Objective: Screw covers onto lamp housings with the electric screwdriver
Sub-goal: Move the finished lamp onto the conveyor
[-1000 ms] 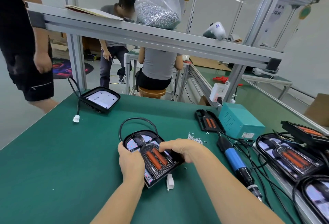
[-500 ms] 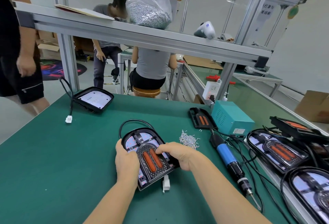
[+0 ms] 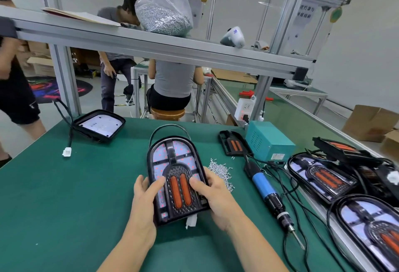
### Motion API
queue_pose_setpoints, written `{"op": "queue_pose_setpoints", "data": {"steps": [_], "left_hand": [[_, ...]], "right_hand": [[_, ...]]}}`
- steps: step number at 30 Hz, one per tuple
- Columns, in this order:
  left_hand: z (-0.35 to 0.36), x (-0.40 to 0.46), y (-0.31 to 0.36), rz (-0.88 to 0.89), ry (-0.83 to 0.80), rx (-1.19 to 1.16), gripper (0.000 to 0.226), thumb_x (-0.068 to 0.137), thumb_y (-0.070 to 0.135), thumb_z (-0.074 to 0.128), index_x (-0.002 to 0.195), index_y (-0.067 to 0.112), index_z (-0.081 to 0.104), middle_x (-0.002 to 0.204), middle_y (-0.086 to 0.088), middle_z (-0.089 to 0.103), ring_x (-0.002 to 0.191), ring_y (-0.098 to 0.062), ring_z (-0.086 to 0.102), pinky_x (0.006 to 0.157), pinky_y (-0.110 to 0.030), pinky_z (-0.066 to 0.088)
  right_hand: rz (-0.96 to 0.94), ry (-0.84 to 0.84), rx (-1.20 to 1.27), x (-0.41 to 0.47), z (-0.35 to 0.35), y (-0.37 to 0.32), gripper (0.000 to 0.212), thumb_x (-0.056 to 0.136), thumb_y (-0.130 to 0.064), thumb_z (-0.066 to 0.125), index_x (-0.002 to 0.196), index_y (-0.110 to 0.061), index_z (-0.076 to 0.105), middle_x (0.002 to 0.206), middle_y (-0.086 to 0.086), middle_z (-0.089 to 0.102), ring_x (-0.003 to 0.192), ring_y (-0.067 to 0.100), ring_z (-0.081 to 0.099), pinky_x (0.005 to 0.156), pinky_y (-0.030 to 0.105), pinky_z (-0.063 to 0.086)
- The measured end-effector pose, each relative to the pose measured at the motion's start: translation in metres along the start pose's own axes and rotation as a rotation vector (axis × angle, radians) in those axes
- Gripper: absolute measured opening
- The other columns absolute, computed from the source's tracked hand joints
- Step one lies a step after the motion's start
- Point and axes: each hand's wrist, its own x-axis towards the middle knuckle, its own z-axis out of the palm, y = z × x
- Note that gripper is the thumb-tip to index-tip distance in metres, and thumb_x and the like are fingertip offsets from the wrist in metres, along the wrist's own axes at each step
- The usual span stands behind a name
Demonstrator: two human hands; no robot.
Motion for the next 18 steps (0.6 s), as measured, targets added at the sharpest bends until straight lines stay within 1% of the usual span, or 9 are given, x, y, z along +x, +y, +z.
{"op": "queue_pose_setpoints", "data": {"steps": [2,3,4,6,8,11,13,16,18], "left_hand": [[0.003,-0.005,0.003,-0.041,-0.065,-0.054,0.089,0.07,0.027,0.075,0.147,0.022,0.03,0.142,-0.003,0.049,0.126,-0.022,0.051,0.108,-0.049,0.036],[0.006,-0.007,0.006,-0.067,-0.104,-0.079,0.087,0.069,0.027,0.074,0.146,0.019,0.033,0.138,-0.004,0.053,0.123,-0.022,0.054,0.106,-0.047,0.039],[0.008,-0.009,0.009,-0.088,-0.156,-0.1,0.08,0.071,0.028,0.072,0.143,0.015,0.039,0.134,-0.006,0.057,0.119,-0.022,0.057,0.101,-0.043,0.044],[0.014,-0.011,0.016,-0.113,-0.271,-0.128,0.06,0.076,0.032,0.064,0.131,0.009,0.054,0.124,-0.011,0.064,0.108,-0.022,0.064,0.082,-0.033,0.055],[0.022,-0.012,0.022,-0.12,-0.342,-0.142,0.051,0.077,0.031,0.062,0.122,0.008,0.062,0.117,-0.013,0.068,0.1,-0.022,0.068,0.072,-0.028,0.057],[0.042,-0.012,0.029,-0.075,-0.37,-0.1,0.046,0.075,0.03,0.064,0.116,0.01,0.065,0.112,-0.012,0.07,0.094,-0.021,0.07,0.07,-0.028,0.058],[0.057,-0.011,0.031,-0.064,-0.401,-0.061,0.043,0.075,0.03,0.064,0.115,0.013,0.066,0.112,-0.01,0.07,0.094,-0.021,0.069,0.071,-0.029,0.058],[0.082,-0.01,0.03,-0.08,-0.453,0.008,0.034,0.078,0.029,0.063,0.109,0.015,0.068,0.111,-0.011,0.07,0.092,-0.022,0.07,0.074,-0.034,0.058],[0.099,-0.011,0.027,-0.092,-0.491,0.045,0.032,0.08,0.028,0.061,0.108,0.014,0.069,0.11,-0.012,0.071,0.092,-0.023,0.07,0.072,-0.034,0.059]], "right_hand": [[-0.055,0.015,0.018,-0.004,0.0,-0.008,0.031,0.087,-0.017,0.066,0.117,-0.012,0.064,0.105,0.006,0.074,0.089,0.017,0.07,0.074,0.028,0.056],[-0.082,0.018,0.034,-0.006,0.0,-0.012,0.035,0.085,-0.02,0.067,0.119,-0.012,0.064,0.108,0.008,0.073,0.091,0.018,0.07,0.075,0.028,0.056],[-0.111,0.02,0.043,-0.008,0.0,-0.017,0.037,0.085,-0.02,0.066,0.121,-0.011,0.063,0.111,0.009,0.073,0.095,0.019,0.069,0.078,0.029,0.056],[-0.162,0.018,0.055,-0.011,-0.002,-0.025,0.036,0.089,-0.016,0.064,0.125,-0.01,0.062,0.116,0.013,0.071,0.101,0.023,0.068,0.082,0.031,0.055],[-0.205,0.021,0.056,-0.015,-0.002,-0.033,0.035,0.092,-0.013,0.062,0.127,-0.009,0.06,0.118,0.013,0.07,0.105,0.024,0.068,0.085,0.032,0.055],[-0.272,0.08,0.052,-0.021,-0.006,-0.043,0.034,0.089,-0.017,0.063,0.123,-0.011,0.062,0.117,0.012,0.071,0.105,0.023,0.067,0.088,0.035,0.056],[-0.296,0.143,0.065,-0.026,-0.012,-0.049,0.035,0.086,-0.021,0.065,0.119,-0.012,0.064,0.115,0.011,0.071,0.103,0.023,0.068,0.088,0.036,0.056],[-0.312,0.238,0.104,-0.035,-0.028,-0.055,0.041,0.079,-0.027,0.068,0.116,-0.01,0.064,0.11,0.01,0.073,0.097,0.022,0.069,0.079,0.031,0.057],[-0.331,0.294,0.116,-0.042,-0.04,-0.059,0.04,0.078,-0.028,0.068,0.114,-0.01,0.065,0.107,0.009,0.073,0.095,0.021,0.069,0.077,0.03,0.056]]}}
